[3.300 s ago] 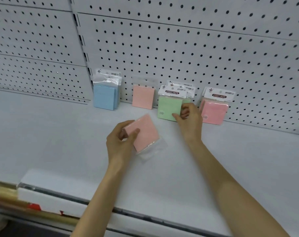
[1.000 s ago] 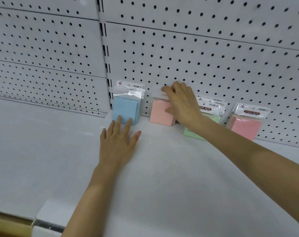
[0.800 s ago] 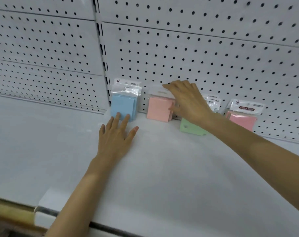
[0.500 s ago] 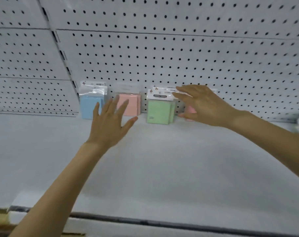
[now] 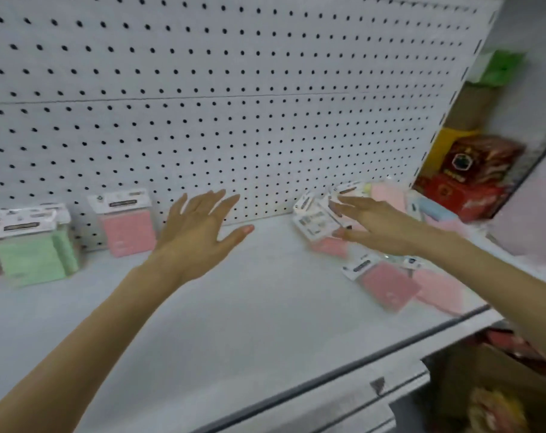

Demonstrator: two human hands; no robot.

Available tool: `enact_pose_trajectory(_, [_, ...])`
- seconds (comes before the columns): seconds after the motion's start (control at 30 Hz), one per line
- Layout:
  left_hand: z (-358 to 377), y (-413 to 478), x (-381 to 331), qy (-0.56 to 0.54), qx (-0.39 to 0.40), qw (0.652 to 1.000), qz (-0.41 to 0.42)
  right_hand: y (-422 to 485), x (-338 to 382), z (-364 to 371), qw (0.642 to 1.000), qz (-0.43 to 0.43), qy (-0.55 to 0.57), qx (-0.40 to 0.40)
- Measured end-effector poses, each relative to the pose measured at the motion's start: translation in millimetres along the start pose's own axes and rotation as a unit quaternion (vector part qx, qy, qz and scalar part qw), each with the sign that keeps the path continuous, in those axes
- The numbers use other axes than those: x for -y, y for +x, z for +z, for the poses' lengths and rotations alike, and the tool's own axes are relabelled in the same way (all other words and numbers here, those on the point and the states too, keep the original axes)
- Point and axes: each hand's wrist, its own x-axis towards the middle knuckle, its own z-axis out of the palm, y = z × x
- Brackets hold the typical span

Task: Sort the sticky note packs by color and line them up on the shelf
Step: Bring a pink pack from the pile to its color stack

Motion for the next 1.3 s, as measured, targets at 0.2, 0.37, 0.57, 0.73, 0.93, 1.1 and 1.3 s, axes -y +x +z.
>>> enact_pose_trajectory(0.2, [59,33,-127,-0.094,0.048,0.994,0.034,-65,-116,41,0.994,0.053,0.085,0.039])
enact_pose_trajectory(0.37, [103,22,-188,-0.215,0.091,0.972,-0.005,-98,-151,72,0.969,0.065,0.239,0.008])
enact_pose_trajectory(0.57, [130,12,-221,-0.242,0.094,0.966,-0.012,-120,-151,104,0.945,0.108,0.301,-0.074])
enact_pose_trajectory(0.73, [139,-6,-229,-0.130,0.073,0.989,0.019,-129,-133,123,0.942,0.157,0.256,-0.151])
enact_pose_trajectory(0.93, [137,-39,-226,-0.116,0.073,0.990,0.016,-144,-119,132,0.914,0.181,0.319,-0.174])
enact_pose_trajectory(1.1, [133,-52,-229,-0.094,0.065,0.991,-0.064,-149,-110,120,0.852,0.174,0.452,-0.196])
enact_pose_trajectory(1.3, [141,-60,-245,-0.058,0.044,0.988,-0.136,-148,-101,121,0.674,0.260,0.651,-0.234])
